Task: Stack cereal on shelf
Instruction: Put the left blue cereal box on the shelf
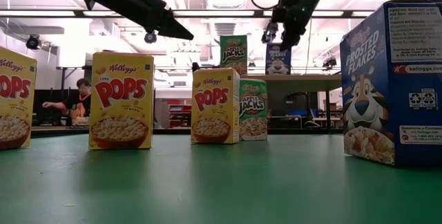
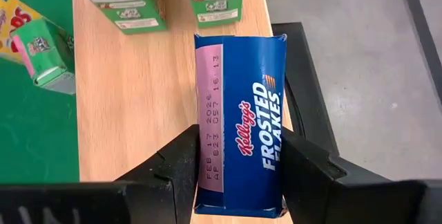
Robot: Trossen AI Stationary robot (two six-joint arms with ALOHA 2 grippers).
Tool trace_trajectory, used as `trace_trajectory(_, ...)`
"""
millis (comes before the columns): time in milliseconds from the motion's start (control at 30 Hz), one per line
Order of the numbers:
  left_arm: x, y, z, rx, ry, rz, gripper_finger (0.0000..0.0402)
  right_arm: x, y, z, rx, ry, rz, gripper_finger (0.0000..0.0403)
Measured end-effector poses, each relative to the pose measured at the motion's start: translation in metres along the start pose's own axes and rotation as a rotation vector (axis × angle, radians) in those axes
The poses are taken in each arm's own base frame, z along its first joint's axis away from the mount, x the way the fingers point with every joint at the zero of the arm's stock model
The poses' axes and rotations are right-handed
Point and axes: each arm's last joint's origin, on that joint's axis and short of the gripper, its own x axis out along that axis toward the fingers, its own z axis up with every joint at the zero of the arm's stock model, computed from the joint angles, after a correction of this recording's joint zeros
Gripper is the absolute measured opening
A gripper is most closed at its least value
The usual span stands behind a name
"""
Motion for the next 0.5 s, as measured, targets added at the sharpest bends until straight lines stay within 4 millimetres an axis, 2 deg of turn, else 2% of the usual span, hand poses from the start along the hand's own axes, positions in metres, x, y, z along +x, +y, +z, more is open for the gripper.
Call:
trace_trajectory(367,0.000,0.001,0.003,0.060,-0.029,0.012,0.0230,0.009,-0.002,0.006,0.017,-0.012,-0.016,0.0161)
trace_trajectory(500,0.000,0.001,0.003,0.068,-0.031,0.013,0.0230,0.012,0.003,0.010,0.027,-0.011,-0.004,0.0177)
